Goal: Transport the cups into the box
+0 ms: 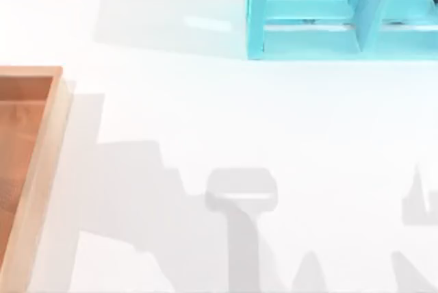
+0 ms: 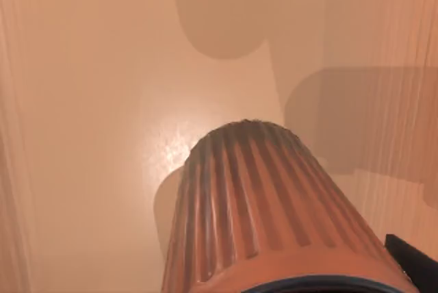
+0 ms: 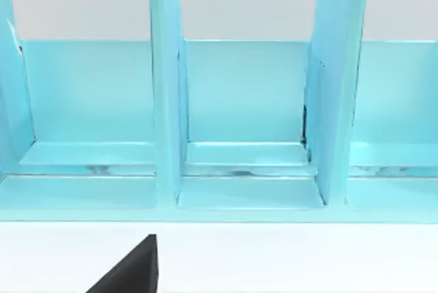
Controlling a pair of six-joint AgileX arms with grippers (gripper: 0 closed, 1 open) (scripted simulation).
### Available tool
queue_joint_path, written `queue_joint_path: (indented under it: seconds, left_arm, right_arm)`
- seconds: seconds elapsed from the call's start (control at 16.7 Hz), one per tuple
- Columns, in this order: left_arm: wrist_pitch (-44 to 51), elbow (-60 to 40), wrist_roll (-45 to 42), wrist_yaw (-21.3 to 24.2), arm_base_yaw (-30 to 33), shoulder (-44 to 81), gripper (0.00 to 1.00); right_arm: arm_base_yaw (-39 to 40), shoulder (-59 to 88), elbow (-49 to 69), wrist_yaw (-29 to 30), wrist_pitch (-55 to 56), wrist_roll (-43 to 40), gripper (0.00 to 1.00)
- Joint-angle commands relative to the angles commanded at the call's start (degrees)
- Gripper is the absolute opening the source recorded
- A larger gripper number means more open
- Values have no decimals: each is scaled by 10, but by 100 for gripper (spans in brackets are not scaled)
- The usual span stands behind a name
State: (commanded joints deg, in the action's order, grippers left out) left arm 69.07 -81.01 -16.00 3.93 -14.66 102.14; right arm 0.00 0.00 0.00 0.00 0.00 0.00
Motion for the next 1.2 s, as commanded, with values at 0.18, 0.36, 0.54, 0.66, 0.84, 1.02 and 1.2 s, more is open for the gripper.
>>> queue_joint_path:
  seconds: [0.18, 0.36, 0.54, 0.66, 0.84, 1.02, 1.2]
  left_arm:
    - [0, 0, 0, 0, 0, 0, 15]
    - [0, 0, 0, 0, 0, 0, 38]
    - [0, 0, 0, 0, 0, 0, 60]
    - [0, 0, 0, 0, 0, 0, 75]
    - [0, 0, 0, 0, 0, 0, 98]
    - [0, 0, 0, 0, 0, 0, 100]
    - [0, 0, 0, 0, 0, 0, 100]
  right_arm:
    - [0, 0, 0, 0, 0, 0, 100]
    - [0, 0, 0, 0, 0, 0, 100]
    - [0, 0, 0, 0, 0, 0, 100]
    - [0, 0, 0, 0, 0, 0, 100]
    - [0, 0, 0, 0, 0, 0, 100]
    - [0, 0, 0, 0, 0, 0, 100]
    - [0, 0, 0, 0, 0, 0, 100]
